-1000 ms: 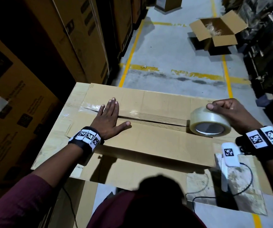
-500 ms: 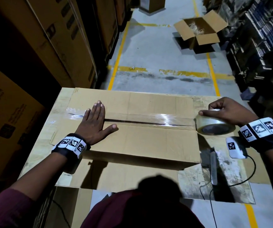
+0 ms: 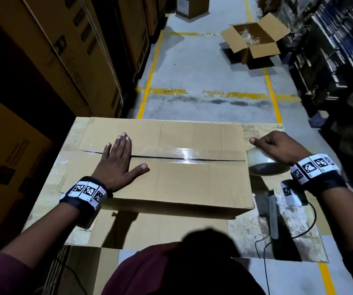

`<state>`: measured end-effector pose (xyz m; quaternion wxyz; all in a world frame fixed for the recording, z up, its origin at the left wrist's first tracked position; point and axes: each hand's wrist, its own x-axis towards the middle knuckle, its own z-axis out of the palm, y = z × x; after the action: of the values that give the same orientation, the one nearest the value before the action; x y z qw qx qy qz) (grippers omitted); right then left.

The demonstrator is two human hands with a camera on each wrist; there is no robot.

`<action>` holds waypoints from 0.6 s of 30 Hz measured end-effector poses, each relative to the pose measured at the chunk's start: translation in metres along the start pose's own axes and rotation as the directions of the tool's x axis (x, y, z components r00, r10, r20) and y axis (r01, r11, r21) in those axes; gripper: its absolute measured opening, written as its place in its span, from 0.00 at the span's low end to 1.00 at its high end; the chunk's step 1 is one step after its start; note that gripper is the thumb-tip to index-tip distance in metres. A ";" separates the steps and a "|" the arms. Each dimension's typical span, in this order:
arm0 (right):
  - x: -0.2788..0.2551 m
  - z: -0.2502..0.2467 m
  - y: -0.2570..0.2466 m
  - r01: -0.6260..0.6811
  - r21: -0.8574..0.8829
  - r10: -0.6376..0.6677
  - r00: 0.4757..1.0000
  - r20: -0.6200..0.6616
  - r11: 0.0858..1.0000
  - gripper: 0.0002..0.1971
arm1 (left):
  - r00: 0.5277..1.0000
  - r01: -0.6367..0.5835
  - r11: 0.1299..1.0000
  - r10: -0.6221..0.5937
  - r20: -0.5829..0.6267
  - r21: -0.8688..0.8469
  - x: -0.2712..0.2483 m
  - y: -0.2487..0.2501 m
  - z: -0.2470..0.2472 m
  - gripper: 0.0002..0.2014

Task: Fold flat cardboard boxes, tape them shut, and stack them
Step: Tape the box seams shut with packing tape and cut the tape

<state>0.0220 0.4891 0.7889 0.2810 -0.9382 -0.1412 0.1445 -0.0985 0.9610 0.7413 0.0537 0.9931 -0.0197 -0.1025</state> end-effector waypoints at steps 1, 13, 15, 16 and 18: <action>0.001 0.001 0.001 -0.004 -0.004 0.004 1.000 -0.017 1.000 0.31 | 1.000 -0.023 1.000 0.023 0.008 0.011 -0.001 0.007 -0.001 0.58; 0.012 0.054 0.034 -0.079 0.020 0.081 0.993 -0.088 0.997 0.32 | 0.879 -0.468 0.883 0.470 0.076 -0.043 0.008 0.179 0.014 0.52; 0.012 0.055 0.039 -0.085 0.051 0.090 0.991 -0.104 0.995 0.32 | 0.872 -0.480 0.876 0.482 0.088 -0.036 0.009 0.193 0.017 0.53; 0.013 0.056 0.040 -0.076 0.062 0.083 0.990 -0.112 0.995 0.31 | 0.870 -0.483 0.875 0.484 0.093 -0.029 0.009 0.199 0.017 0.53; 0.013 0.056 0.044 -0.044 0.090 0.055 0.991 -0.124 0.995 0.26 | 0.865 -0.490 0.871 0.491 0.101 -0.032 0.010 0.211 0.017 0.53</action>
<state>0.0222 0.4857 0.7166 0.3262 -0.9356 -0.0931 0.0975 -0.0977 0.7490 0.7461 0.0794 0.9485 -0.2739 -0.1378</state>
